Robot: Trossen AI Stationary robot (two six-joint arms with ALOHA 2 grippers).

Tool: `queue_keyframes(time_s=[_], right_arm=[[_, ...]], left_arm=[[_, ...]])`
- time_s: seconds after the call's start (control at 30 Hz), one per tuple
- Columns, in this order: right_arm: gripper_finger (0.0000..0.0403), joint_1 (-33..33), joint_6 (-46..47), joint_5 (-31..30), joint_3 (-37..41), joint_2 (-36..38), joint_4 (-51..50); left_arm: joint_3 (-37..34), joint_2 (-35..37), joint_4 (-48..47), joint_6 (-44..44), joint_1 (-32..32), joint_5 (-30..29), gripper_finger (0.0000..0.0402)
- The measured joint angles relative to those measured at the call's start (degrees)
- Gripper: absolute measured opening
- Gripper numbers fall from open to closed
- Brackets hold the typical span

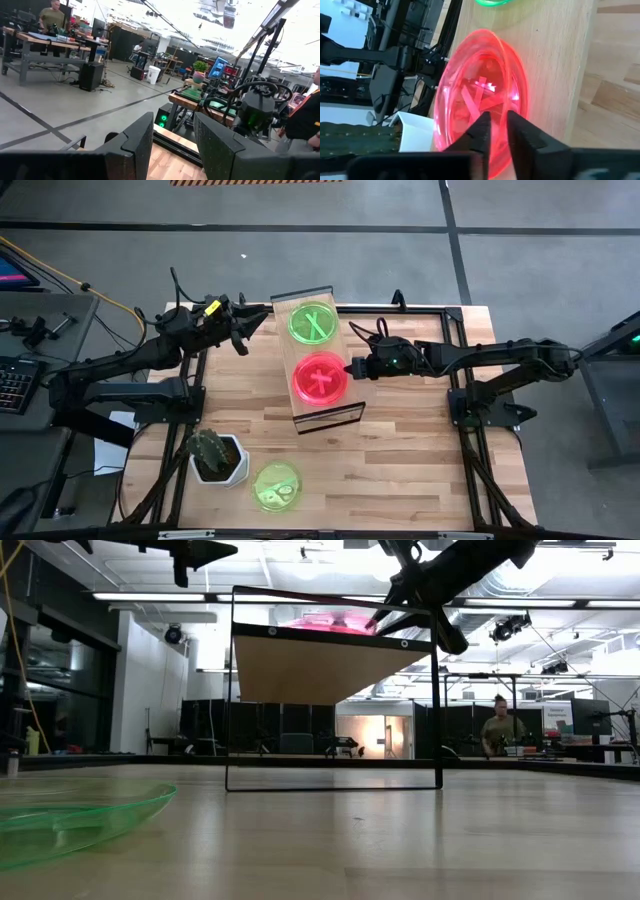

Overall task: Place and stack plates onto a shelf
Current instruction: Stack the light red plate on top of the light red plate on the shelf, then move the green plate to the middle of the table

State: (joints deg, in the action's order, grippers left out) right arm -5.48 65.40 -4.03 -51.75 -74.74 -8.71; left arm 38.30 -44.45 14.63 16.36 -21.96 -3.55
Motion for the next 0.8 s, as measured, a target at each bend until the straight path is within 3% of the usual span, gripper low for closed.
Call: queue_keyframes(time_s=[0.27, 0.43, 0.6, 0.8], right_arm=[[0.0162, -0.26, -3.09, 0.03, 0.03, 0.83, -0.1], [0.0215, -1.68, -7.61, 3.01, 0.07, 3.64, 0.42], [0.0229, -0.98, -17.46, 8.72, 0.07, 7.92, 4.05], [0.0208, 4.57, -27.81, 18.63, 0.07, 9.63, 7.07]], left_arm=[[0.0, 0.0, 0.0, 0.0, 0.0, -0.04, 0.0133], [0.0, 0.02, -0.01, -0.03, -0.02, -0.07, 0.0133], [0.0, 0.02, -0.07, 0.0, -0.04, -0.22, 0.0133], [0.0, 0.01, 0.26, 3.68, -0.09, -0.85, 0.0133]])
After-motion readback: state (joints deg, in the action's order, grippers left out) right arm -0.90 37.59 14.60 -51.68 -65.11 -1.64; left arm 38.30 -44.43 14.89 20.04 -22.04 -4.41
